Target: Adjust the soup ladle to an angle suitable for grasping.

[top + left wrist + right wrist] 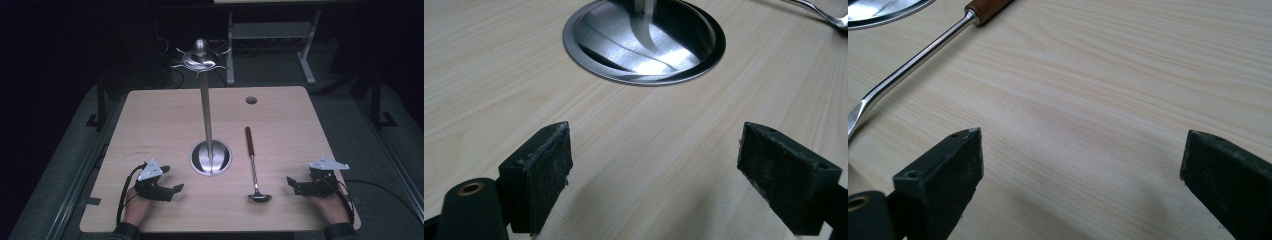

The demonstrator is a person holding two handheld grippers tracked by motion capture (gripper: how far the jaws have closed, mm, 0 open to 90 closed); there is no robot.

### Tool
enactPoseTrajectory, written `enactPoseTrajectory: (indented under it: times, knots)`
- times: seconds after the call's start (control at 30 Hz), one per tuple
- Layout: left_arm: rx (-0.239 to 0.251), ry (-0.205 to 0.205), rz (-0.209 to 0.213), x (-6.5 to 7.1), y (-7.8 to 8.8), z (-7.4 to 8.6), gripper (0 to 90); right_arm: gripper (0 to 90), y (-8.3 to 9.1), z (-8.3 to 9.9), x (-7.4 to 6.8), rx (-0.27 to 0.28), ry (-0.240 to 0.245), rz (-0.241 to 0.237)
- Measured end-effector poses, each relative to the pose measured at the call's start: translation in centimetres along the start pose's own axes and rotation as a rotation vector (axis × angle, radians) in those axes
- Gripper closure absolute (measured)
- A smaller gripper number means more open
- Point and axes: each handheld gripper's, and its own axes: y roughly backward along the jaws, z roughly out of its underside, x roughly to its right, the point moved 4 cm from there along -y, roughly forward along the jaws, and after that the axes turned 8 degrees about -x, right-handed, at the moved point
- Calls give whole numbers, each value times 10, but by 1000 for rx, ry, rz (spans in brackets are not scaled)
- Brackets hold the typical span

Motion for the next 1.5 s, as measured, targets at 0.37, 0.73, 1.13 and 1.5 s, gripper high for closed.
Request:
enactPoseTrajectory:
  times: [0.37, 0.73, 1.13, 1.5]
  knots:
    - [1, 0, 2, 1, 0, 0, 142, 154, 1, -4, -2, -4, 11, -4]
    - [9, 0, 6, 0, 0, 0, 142, 572, 1, -17, -10, -10, -3, -50]
    - [16, 12, 10, 0, 1, 0, 142, 857, -9, -31, -15, -6, 32, -77]
    - [16, 7, 7, 1, 1, 0, 142, 898, -21, -60, -13, 7, 67, -88]
